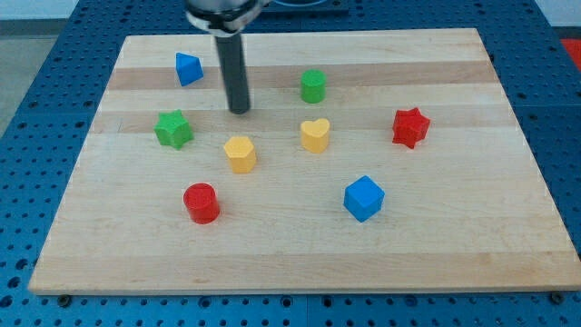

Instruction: Move the blue triangle diagonally to the yellow heart

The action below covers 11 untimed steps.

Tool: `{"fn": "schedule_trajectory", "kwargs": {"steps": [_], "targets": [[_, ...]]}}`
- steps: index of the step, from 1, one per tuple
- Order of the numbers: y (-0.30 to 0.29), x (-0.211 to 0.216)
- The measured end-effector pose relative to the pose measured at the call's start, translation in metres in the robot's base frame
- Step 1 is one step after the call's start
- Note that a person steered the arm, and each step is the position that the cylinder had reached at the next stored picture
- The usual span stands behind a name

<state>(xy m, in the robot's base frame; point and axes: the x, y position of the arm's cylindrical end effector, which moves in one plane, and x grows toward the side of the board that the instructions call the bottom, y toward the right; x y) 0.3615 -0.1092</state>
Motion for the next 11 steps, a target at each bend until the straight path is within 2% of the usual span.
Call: {"fn": "schedule_trajectory", "kwargs": {"steps": [1,2,3,5,7,11], "targets": [[-0.049,-0.004],[-0.103,-0.03],[-0.14,-0.08],[-0.142,-0.097],[-0.095,-0.097],[-0.065,-0.097]]}}
